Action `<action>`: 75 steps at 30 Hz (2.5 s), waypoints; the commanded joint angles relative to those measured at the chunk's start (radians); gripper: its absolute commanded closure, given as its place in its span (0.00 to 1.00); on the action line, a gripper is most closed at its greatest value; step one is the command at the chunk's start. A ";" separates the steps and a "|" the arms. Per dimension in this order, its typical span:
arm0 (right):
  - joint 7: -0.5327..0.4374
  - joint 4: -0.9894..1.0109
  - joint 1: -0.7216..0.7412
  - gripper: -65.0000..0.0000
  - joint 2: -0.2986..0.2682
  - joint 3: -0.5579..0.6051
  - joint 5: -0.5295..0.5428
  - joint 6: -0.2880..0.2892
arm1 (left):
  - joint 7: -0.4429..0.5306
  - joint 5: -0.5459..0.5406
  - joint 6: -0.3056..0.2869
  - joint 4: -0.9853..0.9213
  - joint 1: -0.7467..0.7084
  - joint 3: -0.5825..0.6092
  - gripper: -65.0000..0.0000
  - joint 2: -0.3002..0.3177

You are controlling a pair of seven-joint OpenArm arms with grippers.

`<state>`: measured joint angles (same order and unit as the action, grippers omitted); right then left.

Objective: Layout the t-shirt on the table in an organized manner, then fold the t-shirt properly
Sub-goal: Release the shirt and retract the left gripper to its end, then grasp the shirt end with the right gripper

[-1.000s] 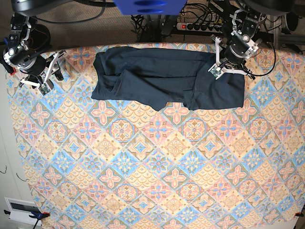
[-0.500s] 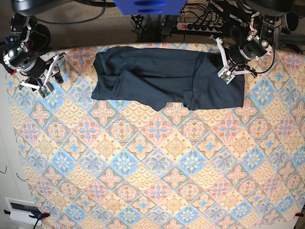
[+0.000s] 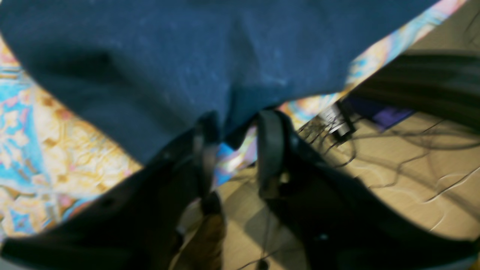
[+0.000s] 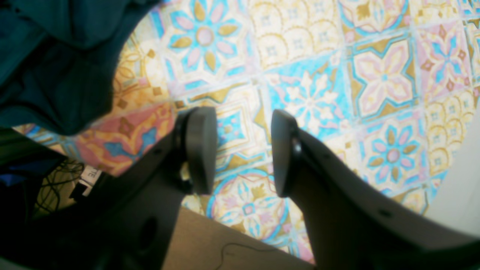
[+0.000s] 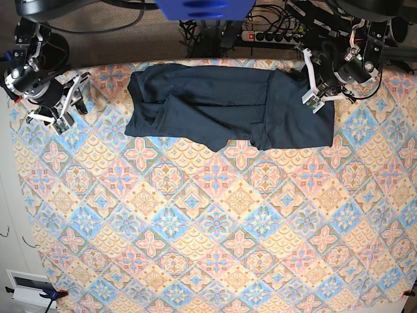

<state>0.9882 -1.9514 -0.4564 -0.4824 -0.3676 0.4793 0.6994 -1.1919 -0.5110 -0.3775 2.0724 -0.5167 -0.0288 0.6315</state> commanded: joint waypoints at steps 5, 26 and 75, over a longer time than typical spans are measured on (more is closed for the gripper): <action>-0.015 -0.015 0.003 0.64 -0.019 -0.011 0.006 -0.001 | 0.010 -0.162 0.001 0.018 0.003 -0.089 0.58 0.008; -0.013 -0.016 -0.002 0.64 -0.017 -0.008 0.006 -0.001 | -0.064 -0.263 0.012 -0.358 0.125 -0.395 0.57 -0.149; 0.243 0.071 0.192 0.41 0.038 0.158 0.373 -0.001 | -0.065 -0.513 -0.053 -0.316 0.125 -0.549 0.58 -0.203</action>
<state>1.2423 -1.8698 -0.2695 -0.4286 -0.2012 0.8509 0.6971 -1.2694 -1.0031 -0.4259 1.7443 -0.3962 -0.5709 0.4126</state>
